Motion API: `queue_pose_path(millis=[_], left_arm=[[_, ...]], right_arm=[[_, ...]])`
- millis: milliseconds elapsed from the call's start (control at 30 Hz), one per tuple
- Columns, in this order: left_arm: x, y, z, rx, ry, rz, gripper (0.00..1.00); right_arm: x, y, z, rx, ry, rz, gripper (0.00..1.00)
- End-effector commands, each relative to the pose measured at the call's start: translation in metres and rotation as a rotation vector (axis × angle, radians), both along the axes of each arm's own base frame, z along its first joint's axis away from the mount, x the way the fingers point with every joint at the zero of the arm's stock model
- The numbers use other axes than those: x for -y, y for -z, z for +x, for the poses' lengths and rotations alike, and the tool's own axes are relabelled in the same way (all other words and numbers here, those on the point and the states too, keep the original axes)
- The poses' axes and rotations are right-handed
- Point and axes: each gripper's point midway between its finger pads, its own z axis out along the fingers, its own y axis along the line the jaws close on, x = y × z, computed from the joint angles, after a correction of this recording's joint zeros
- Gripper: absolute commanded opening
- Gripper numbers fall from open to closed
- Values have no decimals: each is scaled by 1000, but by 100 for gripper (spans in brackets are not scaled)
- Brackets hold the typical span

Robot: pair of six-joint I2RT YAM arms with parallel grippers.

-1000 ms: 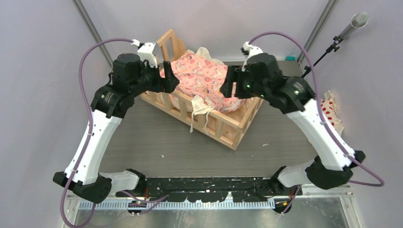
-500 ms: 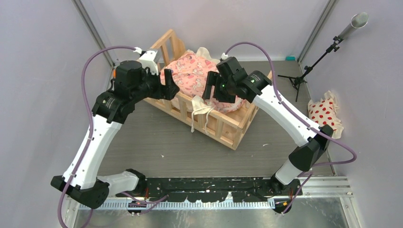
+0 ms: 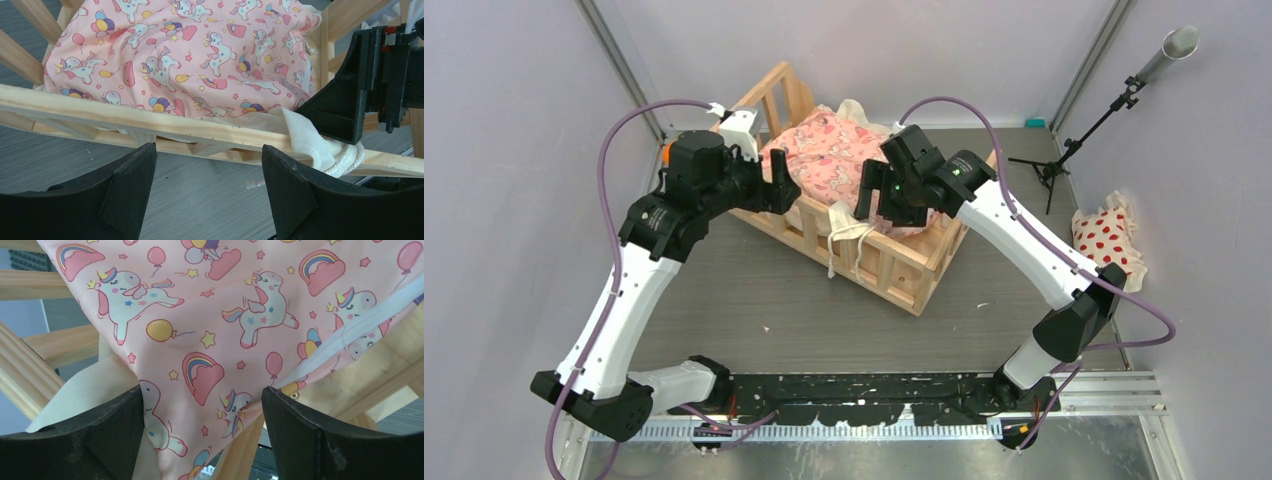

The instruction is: Set up the pet bed

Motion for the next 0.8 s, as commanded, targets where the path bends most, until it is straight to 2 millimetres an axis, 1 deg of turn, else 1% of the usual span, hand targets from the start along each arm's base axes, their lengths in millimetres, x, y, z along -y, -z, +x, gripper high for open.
queue_pose_path(millis=[0, 133, 200, 233, 333, 467, 567, 700, 733, 767], left_arm=[[2, -4, 0, 30, 17, -3, 79], [2, -1, -1, 29, 19, 1, 79], [1, -1, -1, 29, 20, 6, 79], [1, -1, -1, 30, 20, 9, 79], [-1, -1, -2, 33, 19, 15, 79], [-1, 0, -2, 34, 19, 20, 79], [-2, 1, -3, 34, 18, 22, 79], [-3, 3, -4, 34, 14, 22, 79], [-4, 3, -5, 33, 13, 23, 79], [-4, 4, -5, 31, 11, 25, 79]], right_arm=[[13, -31, -14, 23, 5, 26, 88], [15, -35, -21, -3, 17, 38, 89], [14, -32, -22, -21, 30, 46, 89], [10, -30, -26, -48, 17, 66, 90], [4, -21, -29, -88, 25, 93, 90], [-13, -6, -33, -156, 29, 165, 90], [-22, -5, -27, -157, 53, 221, 90], [-31, -9, -16, -151, 101, 318, 89], [-32, -10, -12, -154, 115, 351, 87], [-34, -11, -9, -162, 137, 387, 83]])
